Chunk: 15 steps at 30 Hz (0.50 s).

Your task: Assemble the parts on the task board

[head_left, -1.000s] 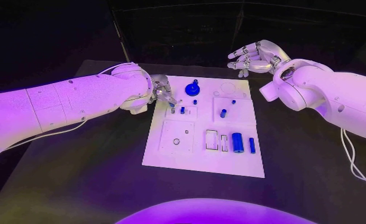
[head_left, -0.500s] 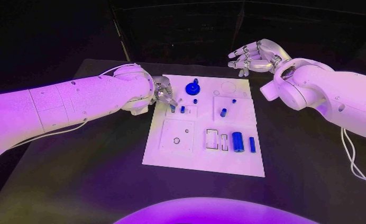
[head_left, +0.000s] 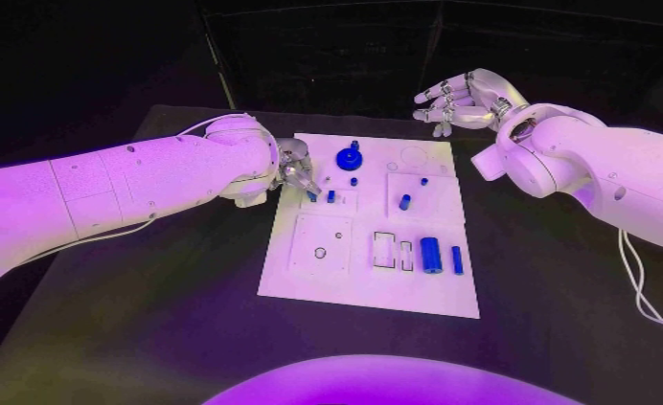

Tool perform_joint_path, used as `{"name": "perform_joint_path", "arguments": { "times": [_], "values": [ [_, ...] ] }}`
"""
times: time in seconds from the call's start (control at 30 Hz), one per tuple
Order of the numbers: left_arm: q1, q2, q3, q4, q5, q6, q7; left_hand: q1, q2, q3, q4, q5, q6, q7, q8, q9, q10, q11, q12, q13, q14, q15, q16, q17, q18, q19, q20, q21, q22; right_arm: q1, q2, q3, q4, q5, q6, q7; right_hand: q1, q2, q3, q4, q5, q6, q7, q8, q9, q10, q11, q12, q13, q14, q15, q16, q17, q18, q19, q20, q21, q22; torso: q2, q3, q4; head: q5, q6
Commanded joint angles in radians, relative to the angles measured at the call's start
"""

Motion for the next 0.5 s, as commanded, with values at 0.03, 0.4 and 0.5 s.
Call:
{"name": "perform_joint_path", "arguments": {
  "times": [0.03, 0.4, 0.5],
  "values": [
    [-0.001, -0.002, -0.001, 0.001, -0.016, 0.035, -0.002, -0.003, 0.009, 0.097, -0.093, 0.005, 0.000, -0.005, 0.004, 0.100, 0.004, -0.001, 0.002, 0.000, 0.106, -0.006, 0.003, 0.263, -0.011, 0.007, -0.003, 0.004, 0.001, 0.002, 0.001, 0.001, 0.000, -0.001, 0.005, 0.007, -0.001, 0.010, 0.002, 0.007, 0.006, -0.005, 0.000, 0.004, 0.001, -0.003, -0.001, -0.003, -0.001, -0.007, -0.001, 0.003, -0.001, 0.004, 0.000, 0.000, -0.005, -0.001, 0.000, 0.0000, -0.0001, 0.002, -0.001],
    [-0.001, -0.004, -0.001, -0.003, -0.017, 0.048, -0.004, -0.005, 0.009, 0.100, -0.093, 0.005, 0.001, -0.005, 0.005, 0.101, 0.005, -0.001, 0.002, 0.001, 0.106, -0.006, 0.003, 0.263, -0.011, 0.007, -0.004, 0.003, 0.000, 0.002, 0.000, 0.001, 0.001, -0.001, 0.005, 0.007, -0.001, 0.010, 0.002, 0.007, 0.006, -0.005, 0.000, 0.004, 0.001, -0.003, -0.001, -0.003, -0.001, -0.007, -0.001, 0.003, -0.001, 0.004, 0.000, 0.000, -0.005, -0.001, 0.000, 0.0004, 0.0008, 0.001, -0.002],
    [-0.001, -0.004, -0.001, -0.003, -0.017, 0.053, -0.004, -0.005, 0.009, 0.100, -0.093, 0.005, 0.001, -0.005, 0.005, 0.101, 0.005, -0.001, 0.002, 0.001, 0.106, -0.006, 0.003, 0.263, -0.011, 0.007, -0.004, 0.003, 0.000, 0.002, 0.000, 0.001, 0.002, -0.001, 0.005, 0.007, -0.001, 0.010, 0.002, 0.007, 0.006, -0.005, 0.000, 0.004, 0.001, -0.003, -0.001, -0.003, -0.001, -0.007, -0.001, 0.003, -0.001, 0.004, 0.000, 0.000, -0.005, -0.001, 0.000, 0.0002, 0.0002, 0.000, -0.003]
  ]
}}
